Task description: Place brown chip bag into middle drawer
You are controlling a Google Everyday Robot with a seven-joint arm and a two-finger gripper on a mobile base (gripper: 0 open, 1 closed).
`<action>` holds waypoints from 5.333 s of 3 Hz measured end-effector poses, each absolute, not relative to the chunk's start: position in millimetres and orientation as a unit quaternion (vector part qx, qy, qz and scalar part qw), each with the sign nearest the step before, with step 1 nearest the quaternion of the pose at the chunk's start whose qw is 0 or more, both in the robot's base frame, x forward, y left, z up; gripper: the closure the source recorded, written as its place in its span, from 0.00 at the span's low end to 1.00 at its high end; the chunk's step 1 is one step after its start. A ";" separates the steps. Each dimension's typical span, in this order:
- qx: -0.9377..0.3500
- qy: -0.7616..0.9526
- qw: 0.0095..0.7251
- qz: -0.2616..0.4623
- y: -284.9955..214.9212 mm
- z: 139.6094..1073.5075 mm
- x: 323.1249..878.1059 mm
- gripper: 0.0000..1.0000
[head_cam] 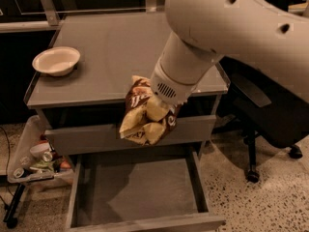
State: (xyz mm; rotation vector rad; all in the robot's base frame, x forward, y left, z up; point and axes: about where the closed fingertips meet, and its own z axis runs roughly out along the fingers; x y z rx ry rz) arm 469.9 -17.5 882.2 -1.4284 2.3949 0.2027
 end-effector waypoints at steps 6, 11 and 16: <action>-0.409 0.901 0.101 0.104 -48.5 745.4 383.0 1.00; -0.424 0.871 0.124 0.214 25.3 614.6 435.8 1.00; -0.407 0.871 0.148 0.232 30.6 507.2 495.9 1.00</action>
Offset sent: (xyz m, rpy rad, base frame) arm -0.0268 -0.0163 -0.0170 0.0021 -0.0051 -0.1121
